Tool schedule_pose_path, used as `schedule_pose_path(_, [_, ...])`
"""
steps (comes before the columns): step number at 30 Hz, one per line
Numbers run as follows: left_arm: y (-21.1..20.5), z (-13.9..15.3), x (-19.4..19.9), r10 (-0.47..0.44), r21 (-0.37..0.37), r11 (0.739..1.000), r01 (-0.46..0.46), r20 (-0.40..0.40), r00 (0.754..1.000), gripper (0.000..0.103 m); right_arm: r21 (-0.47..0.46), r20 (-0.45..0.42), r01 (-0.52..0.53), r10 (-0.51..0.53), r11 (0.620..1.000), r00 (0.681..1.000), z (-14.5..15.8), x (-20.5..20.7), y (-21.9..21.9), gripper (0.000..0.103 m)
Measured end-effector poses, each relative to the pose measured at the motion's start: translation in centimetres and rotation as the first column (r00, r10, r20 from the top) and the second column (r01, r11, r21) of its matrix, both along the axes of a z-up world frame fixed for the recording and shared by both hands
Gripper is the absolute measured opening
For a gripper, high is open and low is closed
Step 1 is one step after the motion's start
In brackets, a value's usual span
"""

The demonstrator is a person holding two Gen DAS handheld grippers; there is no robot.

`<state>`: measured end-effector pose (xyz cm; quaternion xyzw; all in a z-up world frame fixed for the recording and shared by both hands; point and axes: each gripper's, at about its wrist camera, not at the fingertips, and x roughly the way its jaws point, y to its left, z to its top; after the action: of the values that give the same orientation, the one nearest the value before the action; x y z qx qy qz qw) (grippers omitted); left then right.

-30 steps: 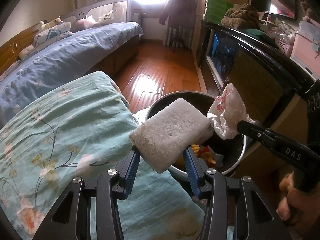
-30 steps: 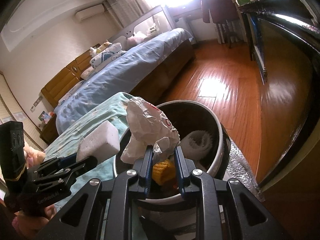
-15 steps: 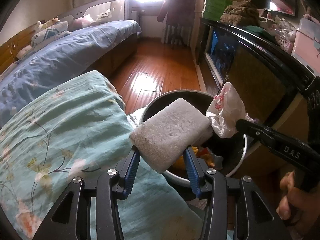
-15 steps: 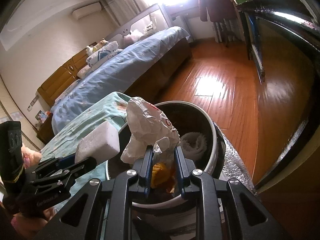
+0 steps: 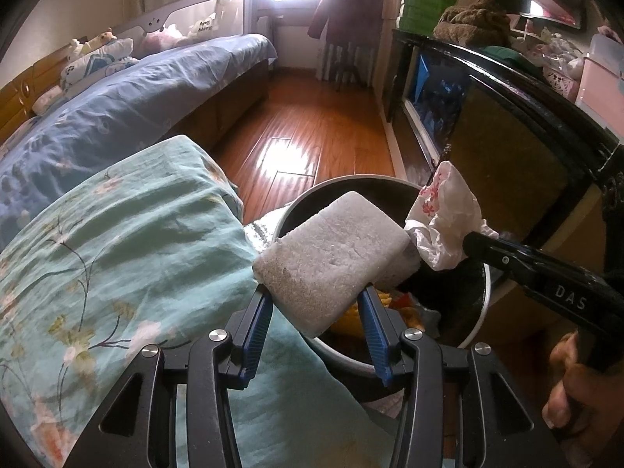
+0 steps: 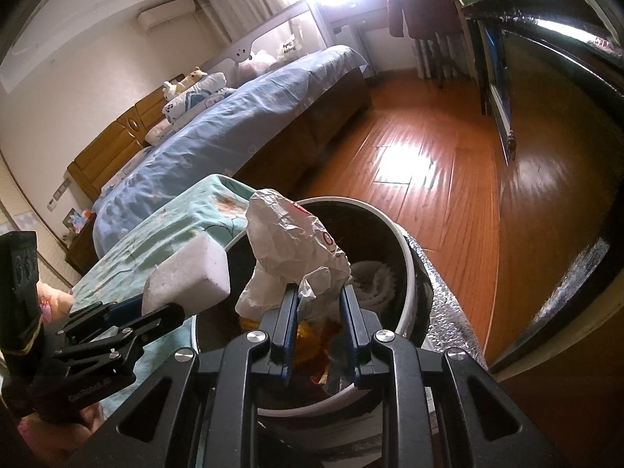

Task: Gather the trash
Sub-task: 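Carry the sponge block and tissues over the black bin with both tools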

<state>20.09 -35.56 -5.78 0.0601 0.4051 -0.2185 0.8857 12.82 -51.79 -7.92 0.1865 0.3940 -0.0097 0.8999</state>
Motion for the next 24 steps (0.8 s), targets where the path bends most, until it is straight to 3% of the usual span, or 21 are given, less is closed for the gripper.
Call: schedule_pose_path(24, [-0.51, 0.05, 0.29, 0.0, 0.004, 1.0, 0.0, -0.002, 1.0, 0.045, -0.006, 0.002, -0.002, 0.002, 1.0, 1.0, -0.04, 0.19, -0.56, 0.021])
